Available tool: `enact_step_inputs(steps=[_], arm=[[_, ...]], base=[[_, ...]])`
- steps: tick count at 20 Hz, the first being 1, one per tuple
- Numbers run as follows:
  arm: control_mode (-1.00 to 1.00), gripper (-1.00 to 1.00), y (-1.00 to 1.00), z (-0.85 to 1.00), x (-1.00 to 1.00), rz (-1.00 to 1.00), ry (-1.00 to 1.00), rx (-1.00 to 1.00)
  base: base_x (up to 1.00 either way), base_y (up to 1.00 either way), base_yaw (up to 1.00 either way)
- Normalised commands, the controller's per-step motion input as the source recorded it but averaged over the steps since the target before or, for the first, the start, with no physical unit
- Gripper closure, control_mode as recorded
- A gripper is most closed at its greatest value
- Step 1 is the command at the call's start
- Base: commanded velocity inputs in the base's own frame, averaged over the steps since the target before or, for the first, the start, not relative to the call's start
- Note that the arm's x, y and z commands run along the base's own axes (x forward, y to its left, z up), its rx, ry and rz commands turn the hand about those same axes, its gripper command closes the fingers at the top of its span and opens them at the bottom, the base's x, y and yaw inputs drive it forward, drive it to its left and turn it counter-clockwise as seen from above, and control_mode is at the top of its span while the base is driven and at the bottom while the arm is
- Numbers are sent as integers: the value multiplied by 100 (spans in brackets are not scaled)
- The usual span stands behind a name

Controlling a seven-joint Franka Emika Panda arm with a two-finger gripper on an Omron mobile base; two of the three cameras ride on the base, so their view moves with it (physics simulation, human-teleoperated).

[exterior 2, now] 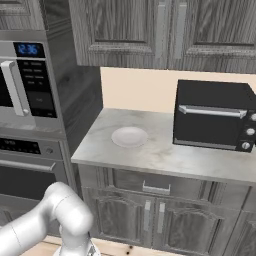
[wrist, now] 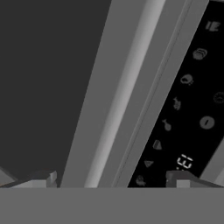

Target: Take the fish from the oven and place it on the plate on the counter.

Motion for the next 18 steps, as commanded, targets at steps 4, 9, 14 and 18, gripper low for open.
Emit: enact_step_inputs(steps=[4,9,14,18], arm=[[-100,-100,0,-3,0,0,-5,0],[-100,-100,0,-3,7,0,-5,-1],[-100,-100,0,0,43,-2,-6,0],[-100,-100,0,0,40,-4,-3,0]], base=[[0,0,0],[0,0,0],[0,0,0],[0,0,0]])
